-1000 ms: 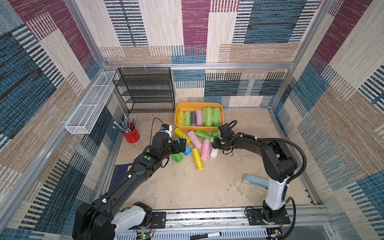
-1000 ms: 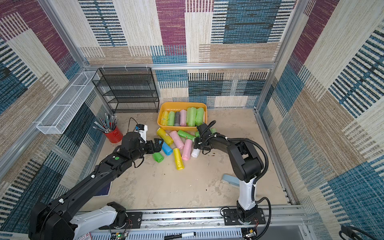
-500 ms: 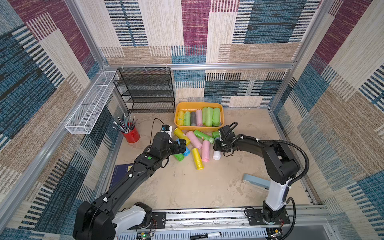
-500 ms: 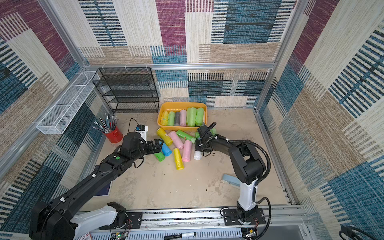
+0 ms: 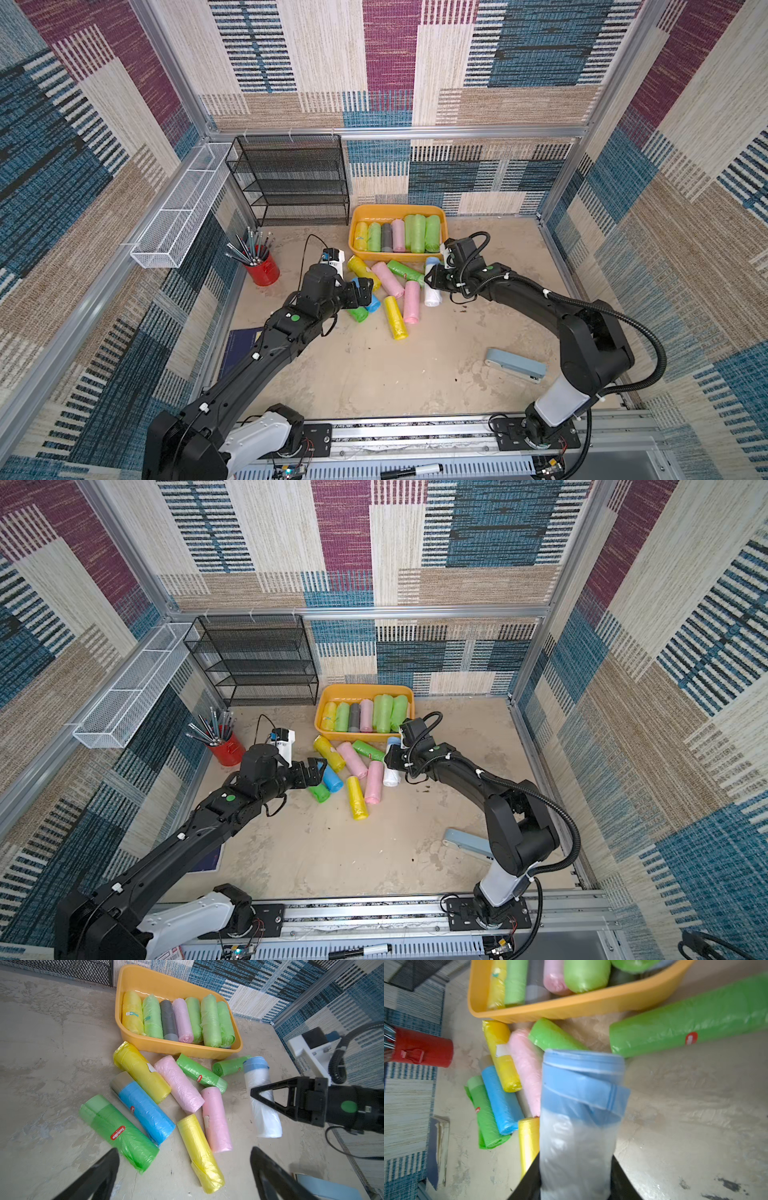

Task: Put the roll of trash bags into the storage box
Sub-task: Pick up the roll of trash bags from the center of the board, then place the roll of trash bags in the storage box.

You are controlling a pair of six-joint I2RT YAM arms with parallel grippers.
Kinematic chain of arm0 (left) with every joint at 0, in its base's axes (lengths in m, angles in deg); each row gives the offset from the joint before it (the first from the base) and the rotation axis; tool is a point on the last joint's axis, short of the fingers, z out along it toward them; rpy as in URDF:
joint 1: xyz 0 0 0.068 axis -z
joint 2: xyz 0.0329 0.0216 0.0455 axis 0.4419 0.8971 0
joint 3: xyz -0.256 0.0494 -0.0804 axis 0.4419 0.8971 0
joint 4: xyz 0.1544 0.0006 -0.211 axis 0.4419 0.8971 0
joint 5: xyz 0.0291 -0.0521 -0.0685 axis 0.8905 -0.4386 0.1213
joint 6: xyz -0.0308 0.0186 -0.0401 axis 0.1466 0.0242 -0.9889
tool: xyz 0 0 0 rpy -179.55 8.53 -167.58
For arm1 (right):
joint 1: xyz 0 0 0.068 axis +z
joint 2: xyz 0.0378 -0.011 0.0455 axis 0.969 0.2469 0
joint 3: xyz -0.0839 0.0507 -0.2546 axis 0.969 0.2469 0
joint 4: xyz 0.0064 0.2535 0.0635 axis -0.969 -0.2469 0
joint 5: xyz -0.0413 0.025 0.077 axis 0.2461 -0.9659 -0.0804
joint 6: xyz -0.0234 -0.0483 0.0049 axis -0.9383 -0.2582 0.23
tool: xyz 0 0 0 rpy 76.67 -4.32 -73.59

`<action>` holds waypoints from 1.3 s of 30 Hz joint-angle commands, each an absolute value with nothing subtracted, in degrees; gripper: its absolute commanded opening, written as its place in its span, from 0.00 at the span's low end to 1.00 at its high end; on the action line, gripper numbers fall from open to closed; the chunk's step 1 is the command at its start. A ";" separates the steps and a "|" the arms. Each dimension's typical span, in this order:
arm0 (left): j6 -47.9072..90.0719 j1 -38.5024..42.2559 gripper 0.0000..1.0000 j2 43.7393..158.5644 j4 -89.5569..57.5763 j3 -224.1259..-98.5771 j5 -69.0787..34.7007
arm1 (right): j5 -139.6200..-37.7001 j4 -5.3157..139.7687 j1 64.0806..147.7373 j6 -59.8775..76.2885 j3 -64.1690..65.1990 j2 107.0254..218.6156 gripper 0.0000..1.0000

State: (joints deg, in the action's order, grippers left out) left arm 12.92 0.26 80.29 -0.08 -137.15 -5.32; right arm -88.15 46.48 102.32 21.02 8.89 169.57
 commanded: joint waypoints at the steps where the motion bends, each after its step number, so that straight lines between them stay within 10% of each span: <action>1: 14.00 0.18 0.99 79.12 0.21 -136.70 -3.71 | -91.90 48.80 102.23 21.56 5.95 169.11 0.39; 39: 10.12 0.15 0.99 82.32 0.97 -135.42 -3.55 | -85.13 37.43 97.68 11.72 -60.55 219.71 0.28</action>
State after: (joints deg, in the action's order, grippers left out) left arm 11.08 0.15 81.93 1.01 -134.77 -2.61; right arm -87.97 36.82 97.64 12.84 -59.90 218.97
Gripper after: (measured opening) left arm 0.987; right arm 0.345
